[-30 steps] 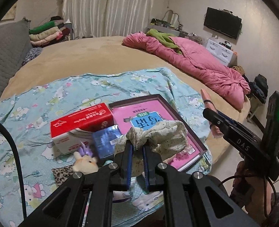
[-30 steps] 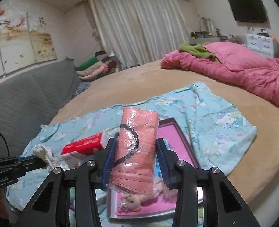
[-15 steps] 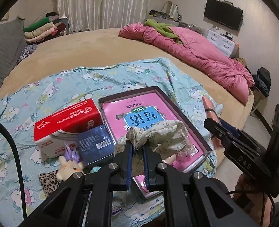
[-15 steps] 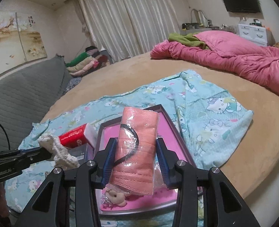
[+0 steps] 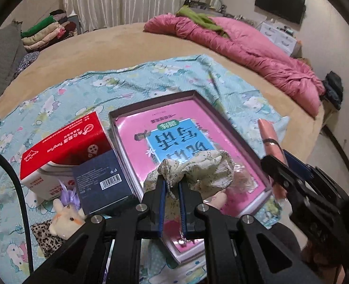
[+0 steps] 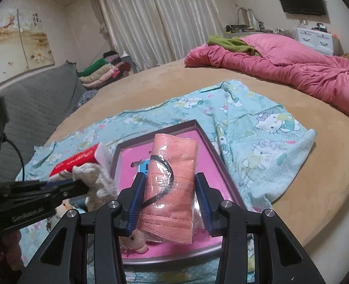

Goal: Organize soft objects
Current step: 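Lower the pink roll onto the book with right tool while left tool releases the scrunchie there, then withdraw both open tools from the book box toward the remaining pile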

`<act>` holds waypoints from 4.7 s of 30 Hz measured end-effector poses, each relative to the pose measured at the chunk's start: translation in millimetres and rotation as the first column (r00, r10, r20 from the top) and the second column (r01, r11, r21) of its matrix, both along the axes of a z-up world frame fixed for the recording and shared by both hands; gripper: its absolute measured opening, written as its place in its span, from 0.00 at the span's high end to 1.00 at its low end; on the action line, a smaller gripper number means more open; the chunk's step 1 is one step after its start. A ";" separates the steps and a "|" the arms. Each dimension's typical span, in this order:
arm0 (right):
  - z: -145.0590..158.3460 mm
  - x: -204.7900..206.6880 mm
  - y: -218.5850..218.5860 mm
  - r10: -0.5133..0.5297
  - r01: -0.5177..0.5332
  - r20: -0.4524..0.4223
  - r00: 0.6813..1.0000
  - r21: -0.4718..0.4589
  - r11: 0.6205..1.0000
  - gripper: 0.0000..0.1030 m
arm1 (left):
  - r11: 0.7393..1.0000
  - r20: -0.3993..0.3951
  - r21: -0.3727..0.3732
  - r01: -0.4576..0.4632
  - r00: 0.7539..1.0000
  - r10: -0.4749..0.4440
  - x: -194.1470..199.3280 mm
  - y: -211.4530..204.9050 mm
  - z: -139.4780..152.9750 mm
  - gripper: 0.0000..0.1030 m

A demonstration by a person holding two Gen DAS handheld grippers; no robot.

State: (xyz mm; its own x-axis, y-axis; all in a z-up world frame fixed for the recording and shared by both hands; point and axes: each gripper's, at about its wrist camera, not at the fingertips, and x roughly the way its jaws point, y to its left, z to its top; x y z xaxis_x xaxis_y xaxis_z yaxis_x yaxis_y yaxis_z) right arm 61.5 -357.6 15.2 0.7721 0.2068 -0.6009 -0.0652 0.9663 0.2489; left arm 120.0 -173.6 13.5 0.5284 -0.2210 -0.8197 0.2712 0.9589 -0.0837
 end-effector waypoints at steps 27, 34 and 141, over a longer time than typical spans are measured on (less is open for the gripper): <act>-40.5 15.5 20.1 0.041 -0.051 -0.121 0.992 -0.084 0.995 0.57 | 0.998 -0.089 0.067 0.001 0.996 0.005 43.3 -17.1 -49.6 0.89; -51.8 22.6 28.0 0.056 -0.072 -0.168 0.984 -0.094 0.993 0.57 | 0.997 -0.129 0.077 -0.004 0.992 0.014 49.9 -15.9 -60.3 0.89; 27.9 -28.2 35.5 -0.047 0.064 0.146 0.988 -0.113 0.992 0.22 | 0.998 0.102 0.016 -0.066 0.993 0.064 -48.7 56.0 44.4 0.19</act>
State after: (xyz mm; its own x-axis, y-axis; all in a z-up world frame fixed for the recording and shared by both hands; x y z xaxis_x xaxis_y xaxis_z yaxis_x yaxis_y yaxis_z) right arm 33.3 -322.1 43.1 0.8602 0.0960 -0.5008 -0.0372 0.9913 0.1260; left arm 71.4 -117.7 57.9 0.6220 -0.1677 -0.7648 0.2139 0.9760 -0.0400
